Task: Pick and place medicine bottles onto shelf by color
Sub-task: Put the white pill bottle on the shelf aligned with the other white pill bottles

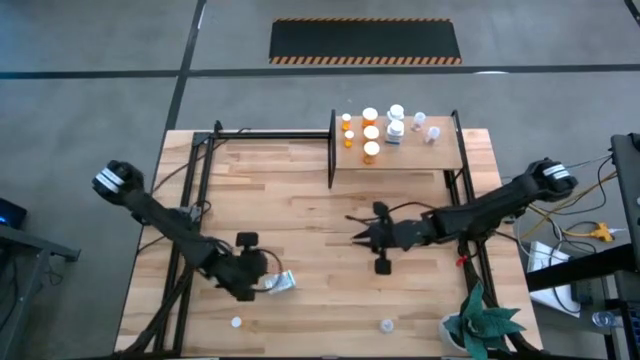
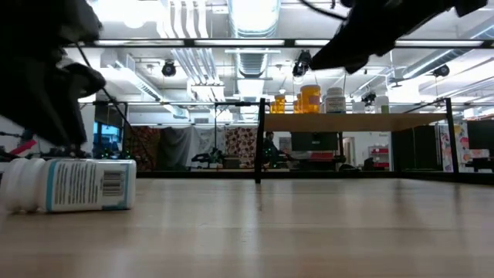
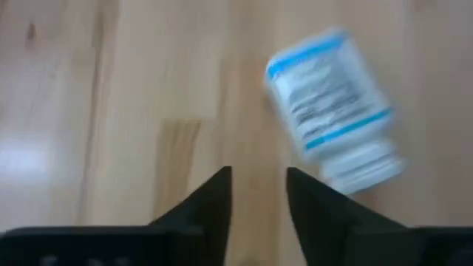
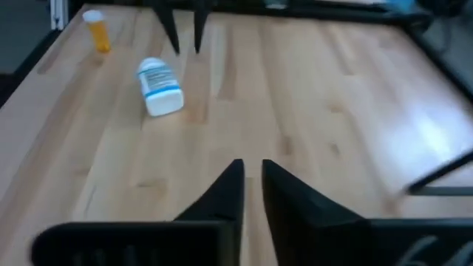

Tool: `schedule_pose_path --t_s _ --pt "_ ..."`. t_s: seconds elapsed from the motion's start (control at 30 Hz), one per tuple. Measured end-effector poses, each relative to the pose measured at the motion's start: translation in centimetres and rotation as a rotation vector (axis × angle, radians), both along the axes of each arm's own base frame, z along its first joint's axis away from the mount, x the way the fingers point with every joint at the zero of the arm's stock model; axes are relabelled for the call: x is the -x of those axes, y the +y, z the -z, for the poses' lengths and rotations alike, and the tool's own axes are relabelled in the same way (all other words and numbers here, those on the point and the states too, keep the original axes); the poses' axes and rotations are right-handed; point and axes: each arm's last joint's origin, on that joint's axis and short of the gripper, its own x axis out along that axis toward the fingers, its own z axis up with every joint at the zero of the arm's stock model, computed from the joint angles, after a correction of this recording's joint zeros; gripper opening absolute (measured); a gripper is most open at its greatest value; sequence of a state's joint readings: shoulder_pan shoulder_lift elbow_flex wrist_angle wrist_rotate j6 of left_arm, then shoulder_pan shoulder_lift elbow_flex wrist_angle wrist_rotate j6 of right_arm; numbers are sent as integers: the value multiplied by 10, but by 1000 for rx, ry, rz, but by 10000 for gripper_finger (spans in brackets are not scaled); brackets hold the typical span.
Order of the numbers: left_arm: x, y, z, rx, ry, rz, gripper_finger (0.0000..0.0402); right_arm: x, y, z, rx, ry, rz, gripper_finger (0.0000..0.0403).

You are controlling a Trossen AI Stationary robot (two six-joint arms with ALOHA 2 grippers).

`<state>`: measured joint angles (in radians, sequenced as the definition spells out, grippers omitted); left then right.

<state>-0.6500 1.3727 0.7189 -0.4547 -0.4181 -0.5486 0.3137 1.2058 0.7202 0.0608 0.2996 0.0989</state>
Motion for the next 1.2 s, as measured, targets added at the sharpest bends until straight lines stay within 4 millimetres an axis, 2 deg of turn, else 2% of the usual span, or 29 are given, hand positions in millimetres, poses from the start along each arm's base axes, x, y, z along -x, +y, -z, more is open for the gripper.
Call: schedule_pose_path --t_s 0.2,0.43,0.57,0.7,0.9,1.03,1.2 --pt "26 9 -1 198 -275 -46 11 -49 21 13 -46 60 -67 141" --pt "50 31 16 233 -490 -87 10 -121 48 17 -96 131 -181 271" --pt "60 41 26 241 -551 -112 10 -156 58 22 -88 198 -192 323" --pt "66 47 33 231 -580 -141 11 -188 60 29 -74 237 -200 345" --pt "72 53 41 221 -603 -168 11 -230 54 47 -74 330 -223 346" --pt "73 54 41 224 -605 -168 11 -248 54 58 -46 393 -242 342" --pt "73 54 43 214 -596 -167 11 -259 58 69 -27 466 -275 341"
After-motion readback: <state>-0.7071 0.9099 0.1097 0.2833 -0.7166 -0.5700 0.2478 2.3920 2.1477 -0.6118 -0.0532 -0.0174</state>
